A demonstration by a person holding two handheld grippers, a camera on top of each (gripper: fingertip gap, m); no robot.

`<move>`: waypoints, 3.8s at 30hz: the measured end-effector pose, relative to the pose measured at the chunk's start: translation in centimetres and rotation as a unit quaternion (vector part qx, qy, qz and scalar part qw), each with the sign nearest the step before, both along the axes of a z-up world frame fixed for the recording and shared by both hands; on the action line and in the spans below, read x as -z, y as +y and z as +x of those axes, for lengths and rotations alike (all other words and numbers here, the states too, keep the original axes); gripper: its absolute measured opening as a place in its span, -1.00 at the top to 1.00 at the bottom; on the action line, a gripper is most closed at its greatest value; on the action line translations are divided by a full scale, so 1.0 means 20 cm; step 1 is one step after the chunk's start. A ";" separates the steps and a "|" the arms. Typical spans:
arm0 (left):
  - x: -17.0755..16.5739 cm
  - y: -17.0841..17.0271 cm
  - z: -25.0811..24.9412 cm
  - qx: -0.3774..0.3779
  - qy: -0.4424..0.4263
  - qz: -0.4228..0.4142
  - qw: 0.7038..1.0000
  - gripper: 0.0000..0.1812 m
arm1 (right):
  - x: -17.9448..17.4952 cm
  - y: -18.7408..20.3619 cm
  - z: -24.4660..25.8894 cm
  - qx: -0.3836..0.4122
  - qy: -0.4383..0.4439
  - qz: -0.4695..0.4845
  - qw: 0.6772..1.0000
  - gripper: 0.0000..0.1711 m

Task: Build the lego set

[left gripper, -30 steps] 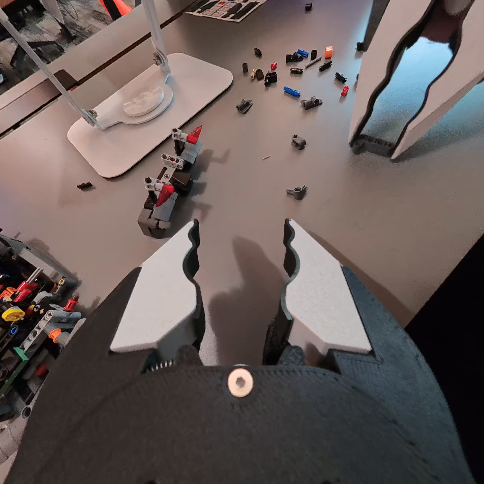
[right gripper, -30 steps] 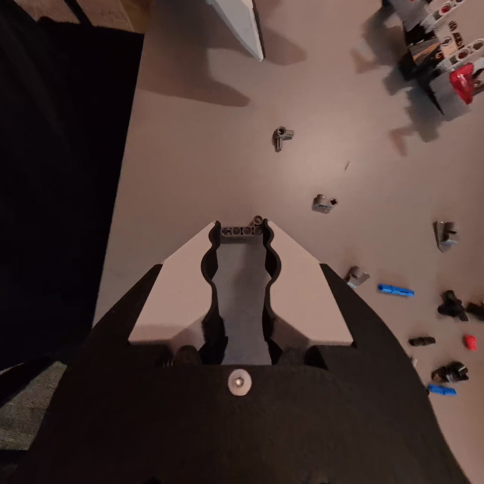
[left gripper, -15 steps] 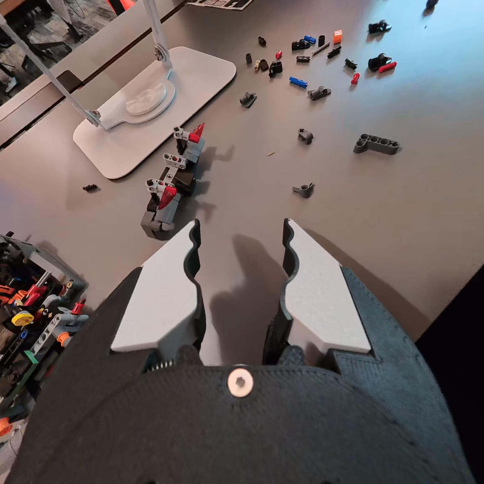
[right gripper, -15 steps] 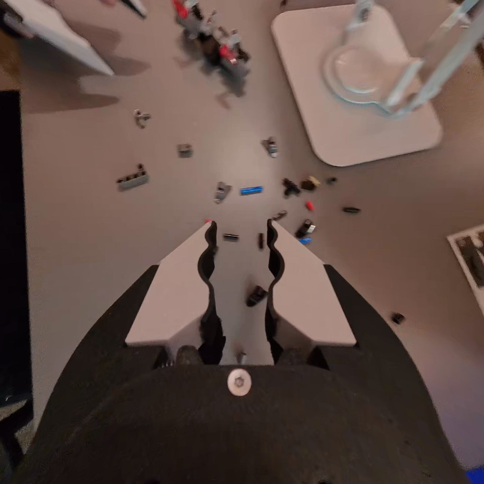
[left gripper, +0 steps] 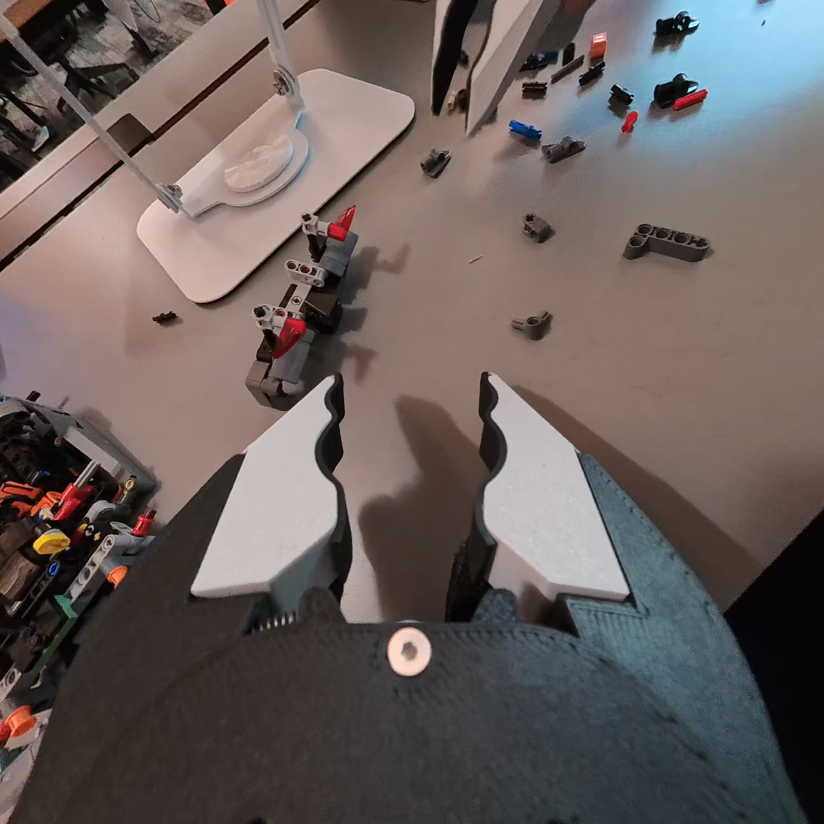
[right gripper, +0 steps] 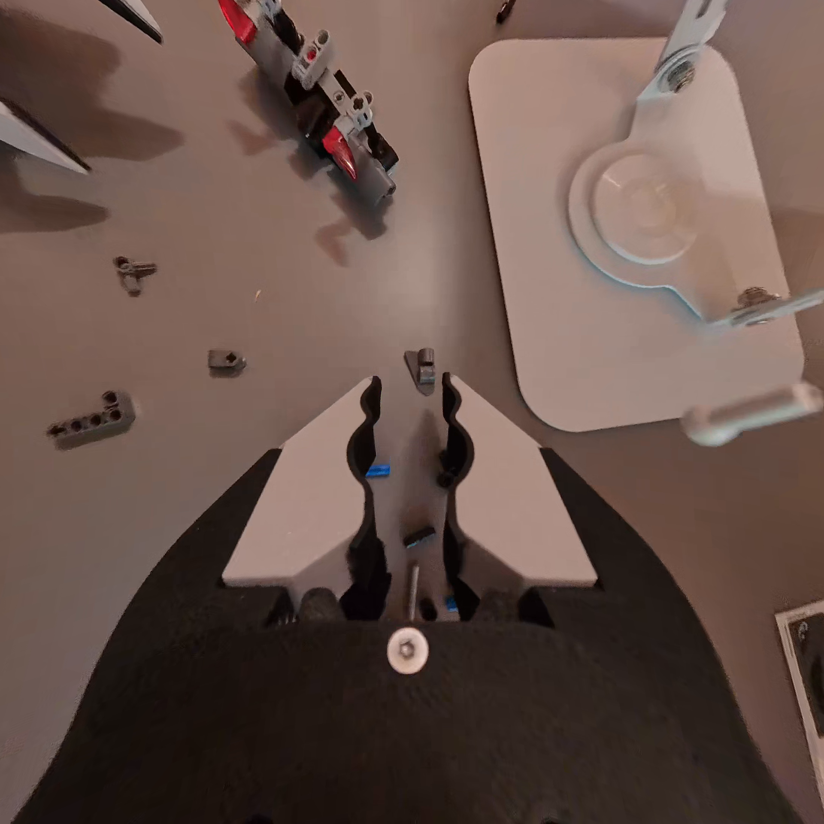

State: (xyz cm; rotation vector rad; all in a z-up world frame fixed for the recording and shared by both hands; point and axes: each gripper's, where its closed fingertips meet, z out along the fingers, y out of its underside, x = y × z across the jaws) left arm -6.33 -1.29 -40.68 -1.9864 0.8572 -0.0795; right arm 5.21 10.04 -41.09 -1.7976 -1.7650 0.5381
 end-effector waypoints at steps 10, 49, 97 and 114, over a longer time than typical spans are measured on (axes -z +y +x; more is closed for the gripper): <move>-0.01 0.00 0.00 0.005 -0.005 0.002 1.000 0.35 | 0.09 0.04 -0.04 0.011 -0.026 -0.016 0.999 0.94; -0.10 0.00 -0.05 -0.017 -0.014 0.065 0.998 0.50 | 0.01 -0.43 -0.37 -0.069 -0.030 -0.029 0.997 0.66; -0.22 0.01 0.11 0.048 0.039 0.120 0.991 0.57 | -0.05 -0.31 0.10 0.043 0.021 -0.081 0.996 0.94; -0.32 0.06 0.15 0.063 0.008 0.152 0.986 0.71 | -0.33 -0.52 -0.24 0.011 0.189 -0.201 0.961 0.93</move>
